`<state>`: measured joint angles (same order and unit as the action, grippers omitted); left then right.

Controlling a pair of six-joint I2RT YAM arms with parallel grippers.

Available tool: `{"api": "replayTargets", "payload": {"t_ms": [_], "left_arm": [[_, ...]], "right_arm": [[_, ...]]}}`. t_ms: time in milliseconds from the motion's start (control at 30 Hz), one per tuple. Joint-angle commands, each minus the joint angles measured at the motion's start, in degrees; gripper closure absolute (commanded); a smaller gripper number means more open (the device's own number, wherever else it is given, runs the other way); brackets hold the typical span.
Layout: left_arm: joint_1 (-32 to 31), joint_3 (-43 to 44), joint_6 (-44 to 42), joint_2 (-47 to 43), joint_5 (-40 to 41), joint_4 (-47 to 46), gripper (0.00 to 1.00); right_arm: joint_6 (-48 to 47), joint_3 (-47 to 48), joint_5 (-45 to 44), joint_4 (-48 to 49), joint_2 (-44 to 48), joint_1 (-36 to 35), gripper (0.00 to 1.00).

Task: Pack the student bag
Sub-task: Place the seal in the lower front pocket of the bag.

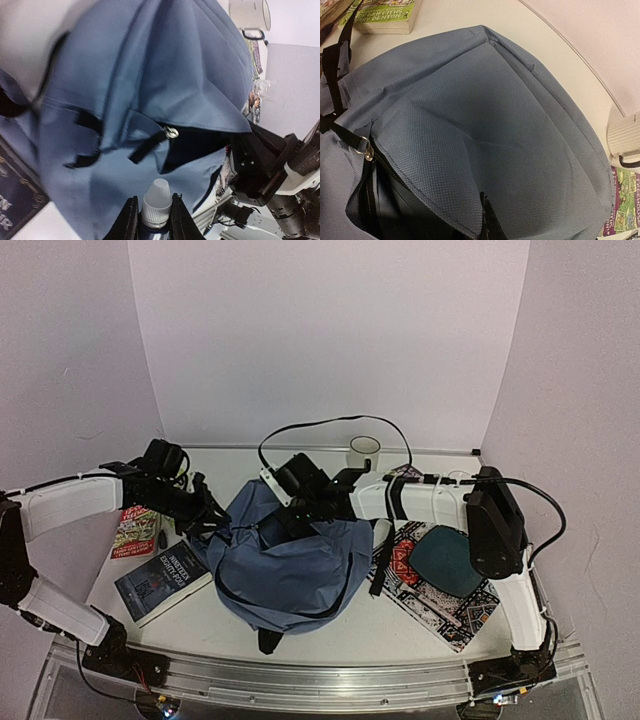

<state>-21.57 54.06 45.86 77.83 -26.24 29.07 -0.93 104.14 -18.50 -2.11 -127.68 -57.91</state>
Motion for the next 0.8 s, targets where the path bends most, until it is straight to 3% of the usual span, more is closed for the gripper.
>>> {"api": "replayTargets", "payload": {"t_ms": [0, 400, 767], "left_arm": [[-5.31, -1.87, 8.98, -0.30, -2.94, -10.16, 0.95], [-12.05, -3.17, 17.31, 6.53, -2.12, -23.92, 0.97], [-13.52, -0.84, 25.78, 15.48, 3.33, -34.53, 0.99]], "right_arm": [[3.41, 3.57, 1.03, 0.34, 3.98, -0.45, 1.00], [5.91, 4.88, 4.88, 0.33, 3.97, -0.41, 1.00], [8.14, 5.00, 7.99, 0.50, 3.95, -0.50, 1.00]]}}
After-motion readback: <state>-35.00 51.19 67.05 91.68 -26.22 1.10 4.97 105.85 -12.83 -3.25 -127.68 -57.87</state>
